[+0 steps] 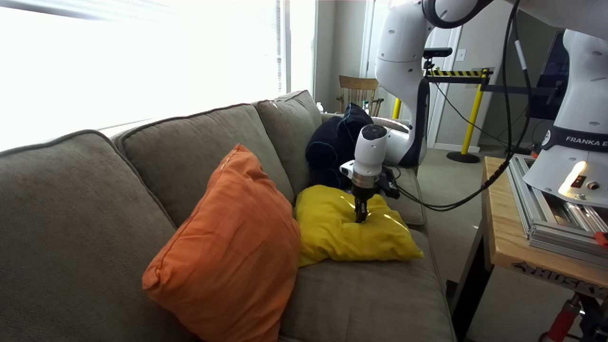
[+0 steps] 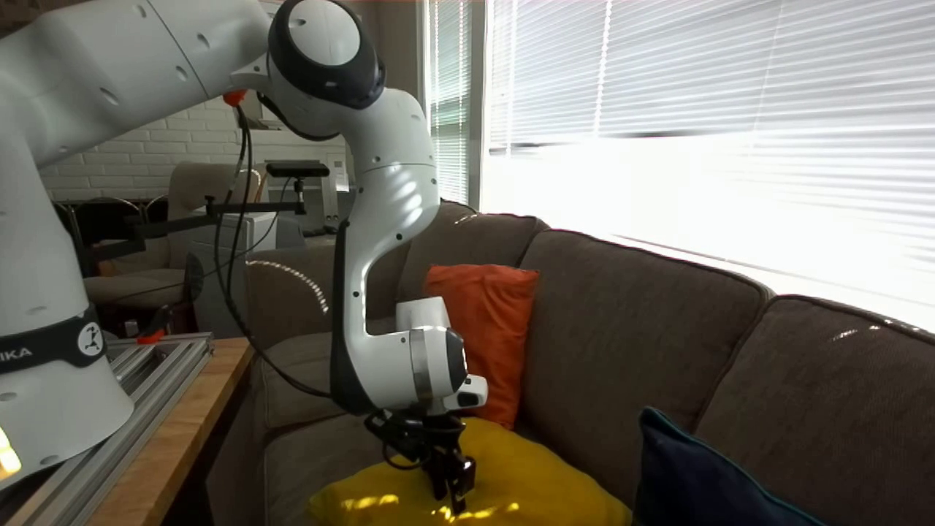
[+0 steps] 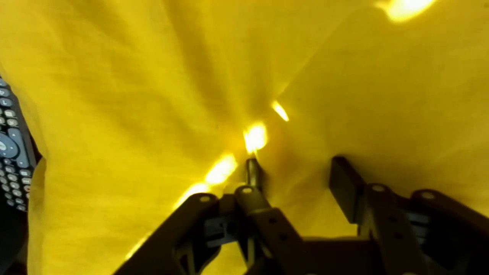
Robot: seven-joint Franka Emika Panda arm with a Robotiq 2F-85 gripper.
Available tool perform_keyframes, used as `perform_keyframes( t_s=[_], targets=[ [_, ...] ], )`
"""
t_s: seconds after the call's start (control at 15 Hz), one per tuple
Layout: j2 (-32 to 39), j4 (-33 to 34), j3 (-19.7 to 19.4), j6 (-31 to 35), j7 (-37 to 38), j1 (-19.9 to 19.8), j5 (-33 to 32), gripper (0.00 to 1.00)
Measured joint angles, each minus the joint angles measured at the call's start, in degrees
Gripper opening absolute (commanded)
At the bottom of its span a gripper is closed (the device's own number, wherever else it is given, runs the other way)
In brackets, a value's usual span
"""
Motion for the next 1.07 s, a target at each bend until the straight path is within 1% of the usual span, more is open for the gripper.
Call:
perform_keyframes(
  t_s=[0.13,0.2,0.27,0.47,0.67,0.87,1.07],
  targets=[
    [0.2,0.2,0.1,0.0,0.0,0.0,0.0,0.05],
    [0.2,0.2,0.3,-0.1,0.0,-0.1,0.0,0.01],
    [0.2,0.2,0.6,-0.1,0.0,-0.3,0.1,0.00],
    [-0.4,0.2,1.4,-0.2,0.3,-1.3,0.3,0.00],
    [-2.8,-0.3,1.8,-0.2,1.2,-2.5,0.3,0.00],
    [-7.7,-2.0,1.4,0.5,3.2,-2.8,0.3,0.00],
    [-14.0,-4.2,-0.2,2.3,5.1,-2.1,0.3,0.00]
  ],
)
